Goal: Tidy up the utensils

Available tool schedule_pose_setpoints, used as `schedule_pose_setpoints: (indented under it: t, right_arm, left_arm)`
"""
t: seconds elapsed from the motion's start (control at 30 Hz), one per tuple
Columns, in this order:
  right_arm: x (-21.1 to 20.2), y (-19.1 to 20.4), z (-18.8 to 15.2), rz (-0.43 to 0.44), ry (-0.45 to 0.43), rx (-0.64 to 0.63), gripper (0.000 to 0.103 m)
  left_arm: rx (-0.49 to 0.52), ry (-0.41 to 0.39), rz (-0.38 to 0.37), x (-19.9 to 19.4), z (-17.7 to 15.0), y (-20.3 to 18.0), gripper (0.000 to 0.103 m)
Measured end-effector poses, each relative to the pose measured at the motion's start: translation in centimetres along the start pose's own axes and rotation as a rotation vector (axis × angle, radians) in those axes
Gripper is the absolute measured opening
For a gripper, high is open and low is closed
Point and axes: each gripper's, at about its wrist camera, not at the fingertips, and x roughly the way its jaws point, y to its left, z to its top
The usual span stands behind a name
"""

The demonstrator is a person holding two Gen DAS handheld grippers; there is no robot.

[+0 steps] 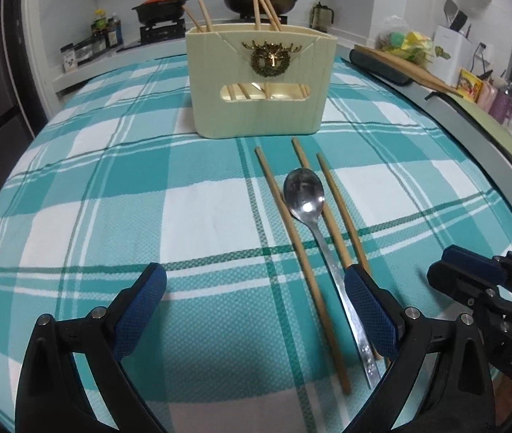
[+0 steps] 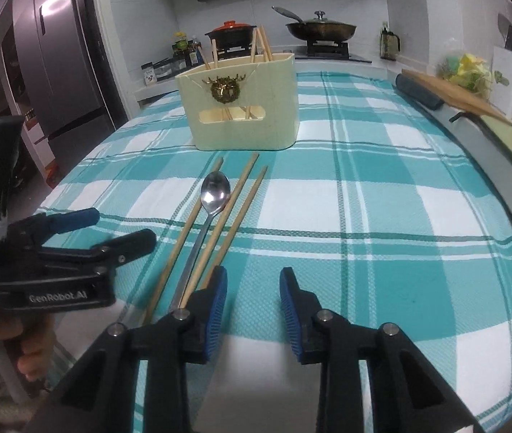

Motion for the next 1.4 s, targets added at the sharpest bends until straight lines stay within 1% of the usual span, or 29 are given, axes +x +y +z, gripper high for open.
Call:
schedule_pose_setpoints:
  t: [0.13,0.23,0.27,0.33,0.4,0.43,0.47,0.5,0.53,0.6,0.63,0.7,0.73,0.77,0.83,0.97,1.0,1.03,1.07,1.13,1.27,1.33,1.37,1.4]
  right_arm:
    - [1.6,-0.7,0.8,0.029,0.036,0.051,0.027]
    - [1.8,-0.7,0.8,0.025,0.042,0.047,0.027]
    - [1.8,-0.7,0.9,0.022,0.044,0.045,0.027]
    - [2.0,-0.8,1.0,0.022,0.052,0.043,0.027]
    - [2.2,-0.8,1.2,0.027,0.059,0.040,0.027]
    - [2.5,-0.7,1.3,0.030,0.064,0.037,0.027]
    - [2.7,-0.6,1.5,0.035,0.067,0.035,0.027]
    - [3.0,-0.4,1.7,0.039,0.069,0.033,0.027]
    - [3.3,-0.2,1.8,0.045,0.073,0.029,0.027]
    - [4.0,0.2,2.2,0.049,0.080,0.027,0.027]
    - [4.5,0.4,2.5,0.056,0.085,0.028,0.027]
    - [5.5,0.9,2.8,0.060,0.101,0.023,0.022]
    - [6.0,1.2,3.0,0.057,0.108,0.019,0.017]
    - [6.4,1.5,3.0,0.058,0.118,0.010,0.015]
    - [7.1,2.2,2.8,0.033,0.137,-0.017,0.013]
    - [6.8,3.3,2.3,-0.005,0.132,-0.074,0.013]
    - [6.8,3.8,2.1,-0.028,0.130,-0.114,0.013]
    - [6.7,4.3,1.9,-0.063,0.126,-0.162,0.011]
    - [6.6,4.5,1.7,-0.097,0.122,-0.183,0.010]
    - [6.3,4.0,1.6,-0.148,0.124,-0.163,0.009]
    - [4.8,1.2,0.8,-0.224,0.130,-0.097,0.007]
    - [3.7,-0.4,0.1,-0.248,0.135,-0.067,0.007]
    - [3.2,-1.1,-0.2,-0.261,0.135,-0.055,0.009]
    - [2.6,-1.7,-0.6,-0.259,0.129,-0.041,0.009]
  left_arm:
    - [0.039,0.029,0.052,1.7,0.2,-0.6,0.098]
    - [0.070,0.060,0.079,2.7,0.0,-0.9,0.092]
    - [0.064,0.060,0.068,2.9,-0.1,-0.8,0.092]
    - [0.043,0.062,0.041,2.9,0.0,-0.4,0.086]
    - [0.038,0.049,0.019,2.6,0.0,-0.3,0.062]
    - [0.042,0.041,0.020,2.5,0.0,-0.4,0.054]
    - [0.045,0.036,0.010,2.3,0.0,-0.4,0.039]
    - [0.043,0.032,0.005,2.3,0.0,-0.4,0.028]
    - [0.037,0.030,0.006,2.2,-0.1,-0.3,0.023]
    - [0.012,0.029,0.005,2.1,-0.1,0.3,0.008]
    - [0.000,0.029,0.005,2.0,-0.3,0.7,0.007]
    - [-0.016,0.025,0.026,1.7,-0.6,1.2,0.006]
    - [-0.020,0.024,0.042,1.5,-0.9,1.5,0.006]
    - [-0.025,0.024,0.058,1.3,-1.1,1.8,0.006]
    - [-0.031,0.024,0.094,0.8,-1.8,2.2,0.006]
    - [-0.043,0.023,0.134,-0.3,-3.1,2.9,0.006]
    - [-0.045,0.025,0.136,-0.5,-3.3,2.9,0.006]
    - [-0.047,0.025,0.136,-0.7,-3.5,3.0,0.006]
    - [-0.048,0.025,0.134,-0.9,-3.8,3.0,0.006]
    - [-0.055,0.029,0.131,-1.3,-4.2,3.2,0.006]
    - [-0.066,0.025,0.123,-2.1,-5.0,3.7,0.006]
    - [-0.082,0.018,0.104,-2.4,-5.3,3.9,0.013]
    - [-0.090,0.016,0.093,-2.5,-5.4,3.9,0.028]
    - [-0.094,0.015,0.086,-2.5,-5.5,3.9,0.054]
